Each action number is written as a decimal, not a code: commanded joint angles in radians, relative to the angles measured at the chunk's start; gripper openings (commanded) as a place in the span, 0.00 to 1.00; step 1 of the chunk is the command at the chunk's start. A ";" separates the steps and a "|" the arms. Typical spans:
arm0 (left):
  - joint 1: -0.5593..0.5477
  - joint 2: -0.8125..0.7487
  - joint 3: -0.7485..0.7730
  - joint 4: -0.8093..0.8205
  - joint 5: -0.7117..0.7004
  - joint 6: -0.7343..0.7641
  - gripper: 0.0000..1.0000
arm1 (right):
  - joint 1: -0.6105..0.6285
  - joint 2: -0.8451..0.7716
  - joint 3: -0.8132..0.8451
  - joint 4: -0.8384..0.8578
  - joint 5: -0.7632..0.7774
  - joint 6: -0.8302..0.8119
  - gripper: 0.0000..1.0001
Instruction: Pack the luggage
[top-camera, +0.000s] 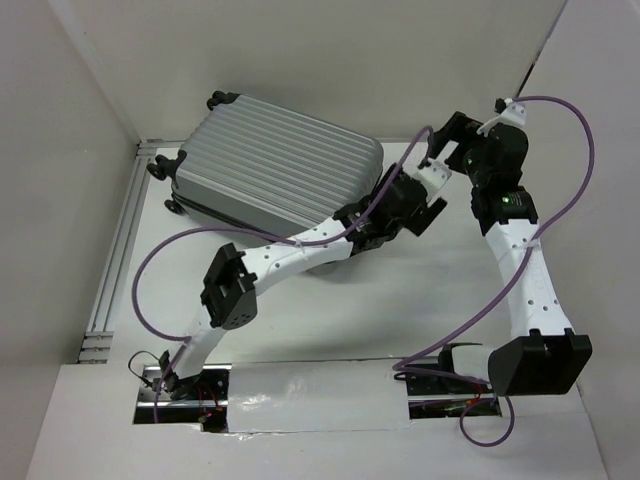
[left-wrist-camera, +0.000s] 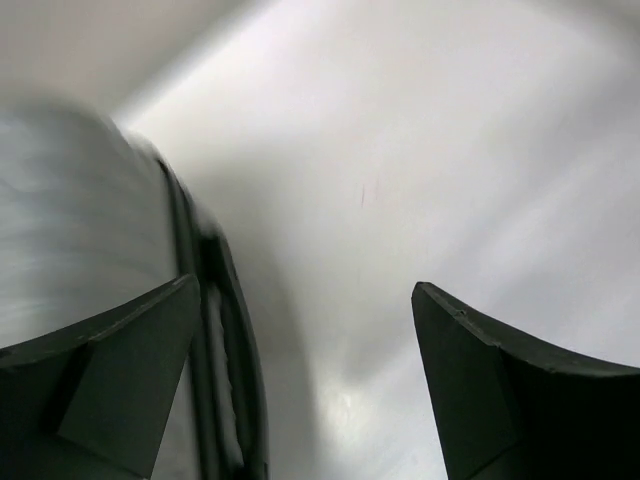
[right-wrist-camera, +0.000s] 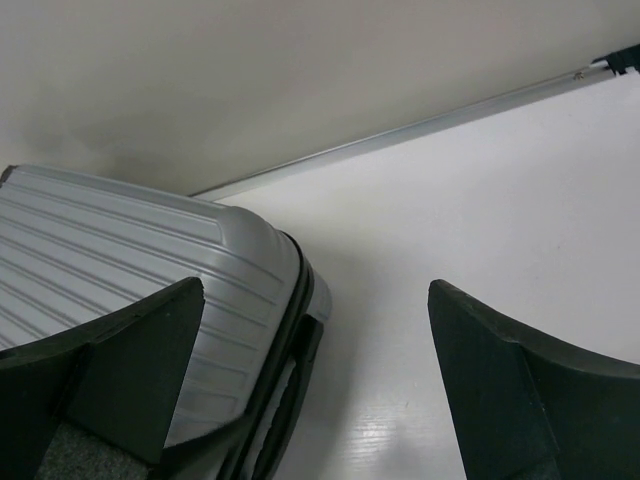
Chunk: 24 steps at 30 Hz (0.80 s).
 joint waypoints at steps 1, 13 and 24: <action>-0.013 -0.126 0.132 0.173 -0.041 0.162 1.00 | -0.001 -0.049 -0.007 -0.024 0.036 0.019 1.00; -0.004 -0.564 0.079 -0.420 -0.259 -0.298 1.00 | -0.001 -0.144 -0.091 -0.108 0.266 0.104 1.00; 0.517 -1.074 -0.554 -0.834 0.066 -0.707 1.00 | -0.001 -0.172 -0.159 -0.116 0.231 0.080 1.00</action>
